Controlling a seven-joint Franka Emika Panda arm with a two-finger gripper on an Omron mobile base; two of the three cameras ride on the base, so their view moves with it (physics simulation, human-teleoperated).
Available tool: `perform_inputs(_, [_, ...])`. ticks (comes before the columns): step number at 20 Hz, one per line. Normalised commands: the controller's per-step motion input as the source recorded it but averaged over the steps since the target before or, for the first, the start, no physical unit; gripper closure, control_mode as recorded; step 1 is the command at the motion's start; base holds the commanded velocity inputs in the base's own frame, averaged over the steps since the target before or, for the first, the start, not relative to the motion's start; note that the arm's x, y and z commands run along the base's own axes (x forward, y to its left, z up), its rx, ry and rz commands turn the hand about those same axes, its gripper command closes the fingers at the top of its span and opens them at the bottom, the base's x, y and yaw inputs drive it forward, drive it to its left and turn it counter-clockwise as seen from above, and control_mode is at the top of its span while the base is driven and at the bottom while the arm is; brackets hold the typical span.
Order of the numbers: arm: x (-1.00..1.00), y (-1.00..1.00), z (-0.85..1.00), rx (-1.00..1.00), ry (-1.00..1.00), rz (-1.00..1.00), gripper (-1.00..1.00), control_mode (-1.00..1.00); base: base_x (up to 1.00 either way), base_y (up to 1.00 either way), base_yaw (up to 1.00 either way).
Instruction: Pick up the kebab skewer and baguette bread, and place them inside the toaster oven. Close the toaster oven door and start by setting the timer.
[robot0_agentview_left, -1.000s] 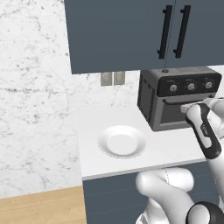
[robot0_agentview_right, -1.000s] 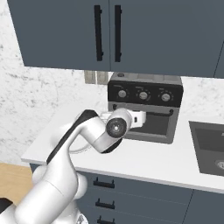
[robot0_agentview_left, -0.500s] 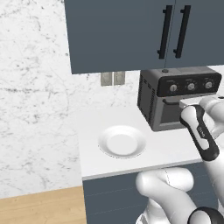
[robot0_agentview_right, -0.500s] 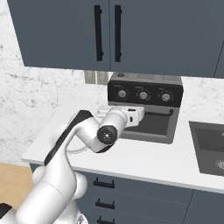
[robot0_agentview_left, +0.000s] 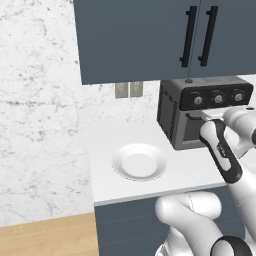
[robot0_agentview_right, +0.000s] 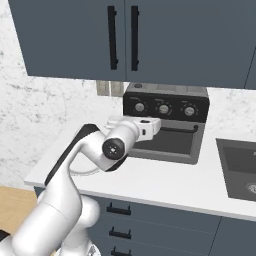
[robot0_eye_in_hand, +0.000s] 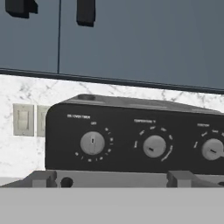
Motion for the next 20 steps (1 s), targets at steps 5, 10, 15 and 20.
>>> perform_inputs(5, [0.00, 0.14, 0.00, 0.00, 0.00, 0.00, -1.00, -1.00, 0.00, 0.00, 0.00])
perform_inputs(10, [0.10, 0.02, 0.00, 0.00, 0.00, 0.00, -1.00, -1.00, 0.00, 0.00, 0.00])
perform_inputs(15, [0.10, 0.05, 0.00, 0.00, -0.02, 0.00, -1.00, -1.00, 0.00, 0.00, 0.00])
perform_inputs(20, [0.19, 0.18, 0.00, 0.00, -0.06, 0.00, -1.00, -1.00, 0.00, 0.00, 0.00])
